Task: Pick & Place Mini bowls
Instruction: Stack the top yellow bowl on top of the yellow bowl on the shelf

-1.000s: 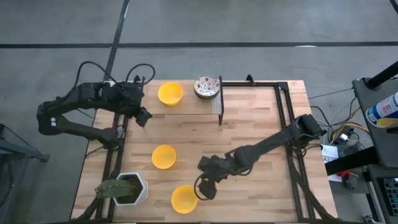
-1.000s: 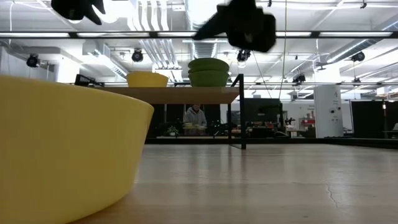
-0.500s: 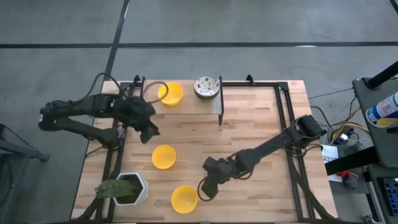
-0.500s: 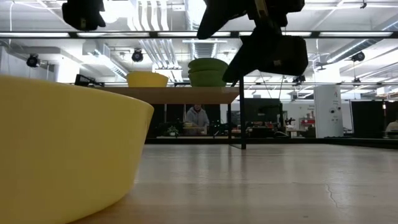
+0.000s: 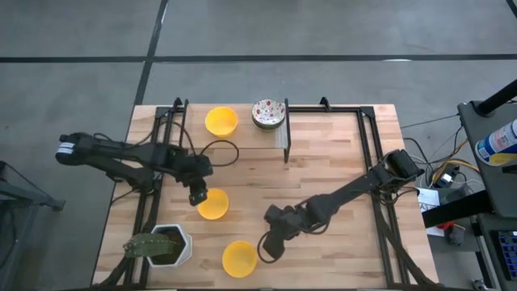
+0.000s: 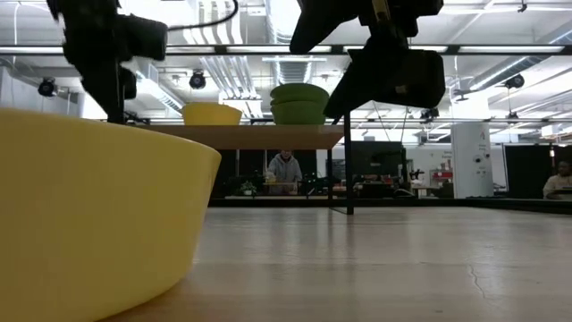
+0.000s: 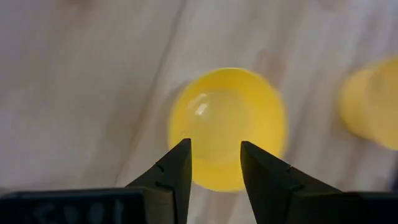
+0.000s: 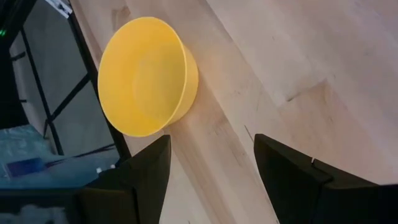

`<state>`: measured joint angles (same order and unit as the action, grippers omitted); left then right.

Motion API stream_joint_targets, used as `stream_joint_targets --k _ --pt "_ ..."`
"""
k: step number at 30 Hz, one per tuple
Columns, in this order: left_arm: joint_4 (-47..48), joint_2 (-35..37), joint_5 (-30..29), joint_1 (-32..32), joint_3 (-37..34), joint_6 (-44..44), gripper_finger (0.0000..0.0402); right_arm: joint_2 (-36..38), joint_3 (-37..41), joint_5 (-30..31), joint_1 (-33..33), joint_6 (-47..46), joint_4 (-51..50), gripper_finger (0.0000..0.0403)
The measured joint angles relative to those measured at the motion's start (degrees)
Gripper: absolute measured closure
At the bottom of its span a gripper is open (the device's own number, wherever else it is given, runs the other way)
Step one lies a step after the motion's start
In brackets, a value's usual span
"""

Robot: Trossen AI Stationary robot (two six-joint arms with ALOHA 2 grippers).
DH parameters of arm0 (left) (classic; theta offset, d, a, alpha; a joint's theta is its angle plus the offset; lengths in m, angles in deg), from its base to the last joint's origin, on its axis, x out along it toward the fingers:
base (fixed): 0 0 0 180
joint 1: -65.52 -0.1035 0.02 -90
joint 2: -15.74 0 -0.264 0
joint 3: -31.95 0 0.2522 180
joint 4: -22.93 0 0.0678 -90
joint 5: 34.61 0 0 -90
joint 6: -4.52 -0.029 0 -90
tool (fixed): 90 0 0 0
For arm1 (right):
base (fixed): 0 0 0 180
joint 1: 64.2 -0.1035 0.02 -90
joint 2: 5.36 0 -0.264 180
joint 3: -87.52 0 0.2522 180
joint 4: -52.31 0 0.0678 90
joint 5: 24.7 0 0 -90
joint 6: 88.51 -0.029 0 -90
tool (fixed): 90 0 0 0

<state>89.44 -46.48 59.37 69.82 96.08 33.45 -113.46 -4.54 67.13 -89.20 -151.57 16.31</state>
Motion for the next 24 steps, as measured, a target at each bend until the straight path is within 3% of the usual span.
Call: stream_joint_targets --k 9,24 --pt "-4.2 -6.5 -1.6 -0.2 -6.6 1.4 0.0273 0.0 0.0 -0.3 0.0 2.0 -0.3 0.0177" --pt "-8.0 -15.7 -2.4 -0.2 -9.4 1.3 0.0283 0.0 0.0 -0.4 0.0 1.7 0.0 0.0177"
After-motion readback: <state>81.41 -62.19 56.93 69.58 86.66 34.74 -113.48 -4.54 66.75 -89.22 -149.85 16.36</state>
